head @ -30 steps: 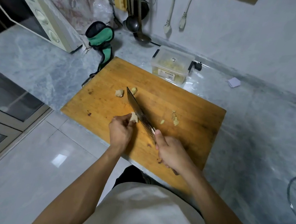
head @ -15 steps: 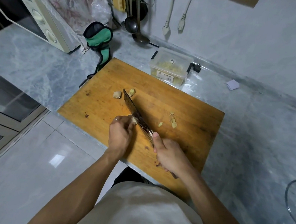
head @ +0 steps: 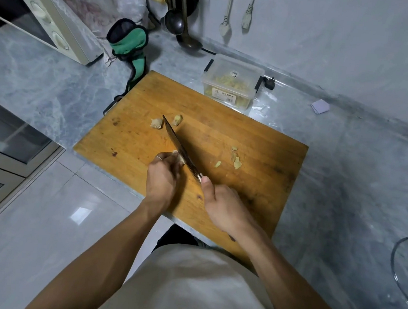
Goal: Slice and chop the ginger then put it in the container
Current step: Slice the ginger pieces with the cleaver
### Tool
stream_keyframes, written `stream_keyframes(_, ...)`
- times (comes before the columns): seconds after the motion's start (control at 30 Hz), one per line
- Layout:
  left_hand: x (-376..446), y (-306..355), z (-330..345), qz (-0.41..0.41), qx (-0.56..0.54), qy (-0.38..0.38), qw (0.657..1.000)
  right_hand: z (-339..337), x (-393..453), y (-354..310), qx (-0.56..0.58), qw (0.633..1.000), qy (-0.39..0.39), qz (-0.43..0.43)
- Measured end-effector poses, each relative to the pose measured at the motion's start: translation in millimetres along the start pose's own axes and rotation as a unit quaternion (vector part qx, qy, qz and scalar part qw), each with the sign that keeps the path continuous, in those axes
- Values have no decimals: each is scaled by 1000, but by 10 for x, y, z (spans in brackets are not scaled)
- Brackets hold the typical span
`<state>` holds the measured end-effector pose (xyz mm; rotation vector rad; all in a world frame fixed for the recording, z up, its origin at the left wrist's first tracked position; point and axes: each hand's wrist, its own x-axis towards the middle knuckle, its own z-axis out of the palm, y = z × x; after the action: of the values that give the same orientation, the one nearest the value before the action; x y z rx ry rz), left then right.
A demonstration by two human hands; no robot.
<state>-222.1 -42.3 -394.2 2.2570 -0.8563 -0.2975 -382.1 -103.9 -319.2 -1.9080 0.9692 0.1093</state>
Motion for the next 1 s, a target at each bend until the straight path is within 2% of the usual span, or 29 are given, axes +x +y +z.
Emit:
stream_keyframes(0.13,-1,-33,-7,16,10,-1,1000,19,2,10,-14,1000,1,-15)
stream_keyframes(0.33,21,22,32,-31,-2,-8,999,54,-53,34,-24,1000,4,-12)
stream_keyframes(0.53,69,298,229,29,4,-48,998,-175,-136,187,29,998,41,39)
stream_keyframes(1.0,144,258,334,46,1,-61,997,-72,-42,207,36,996,66,55)
